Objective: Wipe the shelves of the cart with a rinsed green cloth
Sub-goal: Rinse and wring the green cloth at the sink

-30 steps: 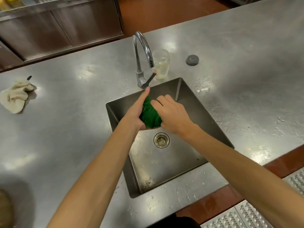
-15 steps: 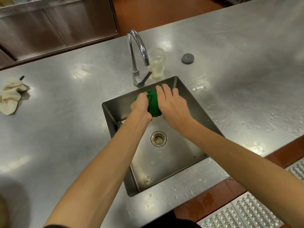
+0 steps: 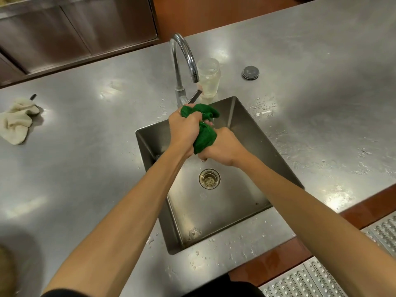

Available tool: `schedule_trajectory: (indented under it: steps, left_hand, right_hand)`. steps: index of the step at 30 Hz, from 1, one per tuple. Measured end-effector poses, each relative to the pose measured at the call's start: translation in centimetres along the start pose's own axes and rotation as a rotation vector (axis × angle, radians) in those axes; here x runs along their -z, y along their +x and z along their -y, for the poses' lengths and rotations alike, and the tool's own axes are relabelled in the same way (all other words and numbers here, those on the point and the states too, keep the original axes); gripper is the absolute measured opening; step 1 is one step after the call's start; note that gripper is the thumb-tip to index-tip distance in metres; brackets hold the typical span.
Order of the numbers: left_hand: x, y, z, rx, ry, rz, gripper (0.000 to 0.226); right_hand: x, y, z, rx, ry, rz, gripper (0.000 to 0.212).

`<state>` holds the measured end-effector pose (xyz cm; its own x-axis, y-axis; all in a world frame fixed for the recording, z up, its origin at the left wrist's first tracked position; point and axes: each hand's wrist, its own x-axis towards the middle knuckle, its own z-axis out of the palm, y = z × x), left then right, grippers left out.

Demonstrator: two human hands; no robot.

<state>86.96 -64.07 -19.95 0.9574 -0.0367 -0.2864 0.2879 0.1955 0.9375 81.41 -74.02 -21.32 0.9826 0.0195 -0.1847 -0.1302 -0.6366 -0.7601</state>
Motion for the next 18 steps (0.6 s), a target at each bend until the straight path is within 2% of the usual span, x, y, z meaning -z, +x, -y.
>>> schedule_trajectory:
  steps: [4,7,12,15,18]
  left_hand:
    - [0.7,-0.2,-0.7,0.03,0.021,0.096,0.03]
    - [1.2,0.0,-0.6,0.057,0.017,0.169,0.025]
    - [1.5,0.6,-0.8,0.105,0.019,0.282,0.031]
    - [1.8,0.5,-0.6,0.169,-0.042,0.299,0.025]
    - [1.9,0.5,0.1,0.258,-0.114,0.266,0.02]
  right_hand:
    - [-0.2,-0.1,-0.3,-0.053,0.408,0.132,0.018]
    - [-0.2,-0.4,-0.4,-0.096,0.531,0.245,0.02]
    - [-2.0,-1.1,-0.6,-0.152,0.798,0.314,0.028]
    - [-1.8,-0.8,-0.8,-0.196,0.87,0.427,0.037]
    - [-1.5,-0.4,-1.3,-0.237,0.873,0.492,0.036]
